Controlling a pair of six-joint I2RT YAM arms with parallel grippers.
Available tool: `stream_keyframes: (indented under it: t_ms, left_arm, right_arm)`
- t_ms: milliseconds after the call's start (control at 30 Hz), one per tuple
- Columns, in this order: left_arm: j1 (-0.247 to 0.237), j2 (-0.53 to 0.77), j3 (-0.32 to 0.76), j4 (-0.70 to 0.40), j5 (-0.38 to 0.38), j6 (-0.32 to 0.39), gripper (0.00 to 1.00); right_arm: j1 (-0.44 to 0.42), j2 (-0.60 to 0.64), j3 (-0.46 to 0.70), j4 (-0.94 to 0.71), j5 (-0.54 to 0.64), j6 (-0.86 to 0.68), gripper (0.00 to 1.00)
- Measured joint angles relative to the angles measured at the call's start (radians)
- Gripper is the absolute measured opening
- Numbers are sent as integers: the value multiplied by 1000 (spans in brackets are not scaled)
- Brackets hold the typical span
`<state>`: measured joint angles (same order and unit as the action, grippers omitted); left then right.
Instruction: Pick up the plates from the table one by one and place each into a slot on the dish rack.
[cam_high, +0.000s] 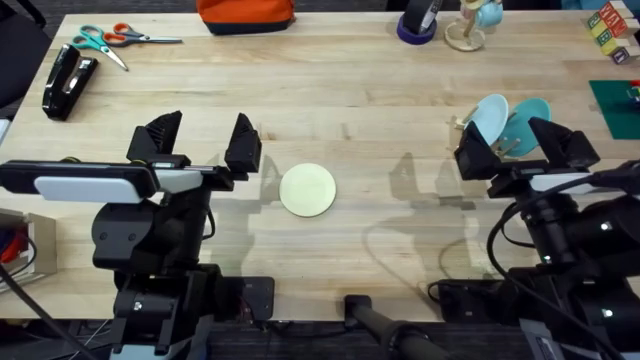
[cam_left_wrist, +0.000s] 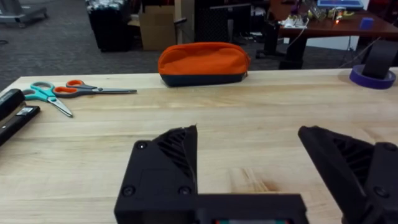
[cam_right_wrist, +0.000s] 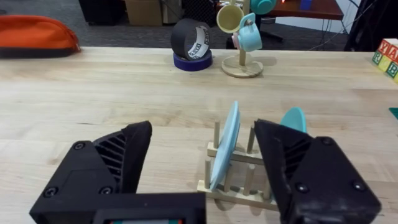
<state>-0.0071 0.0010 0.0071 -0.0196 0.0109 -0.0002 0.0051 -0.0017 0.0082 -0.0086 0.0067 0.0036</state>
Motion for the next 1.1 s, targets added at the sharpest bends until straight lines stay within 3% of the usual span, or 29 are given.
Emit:
stream_keyframes:
  t_ms: [800, 933, 1100]
  left_arm:
    - [0, 0, 1, -7, -1, 0, 993]
    - [0, 5, 46, -121, -2, -9, 992]
    - [0, 93, 229, -282, -5, -32, 991]
  right_arm:
    - [0, 1, 8, -34, 0, 0, 994]
    - [0, 17, 96, -234, 0, 0, 995]
    - [0, 150, 285, -495, 0, 0, 995]
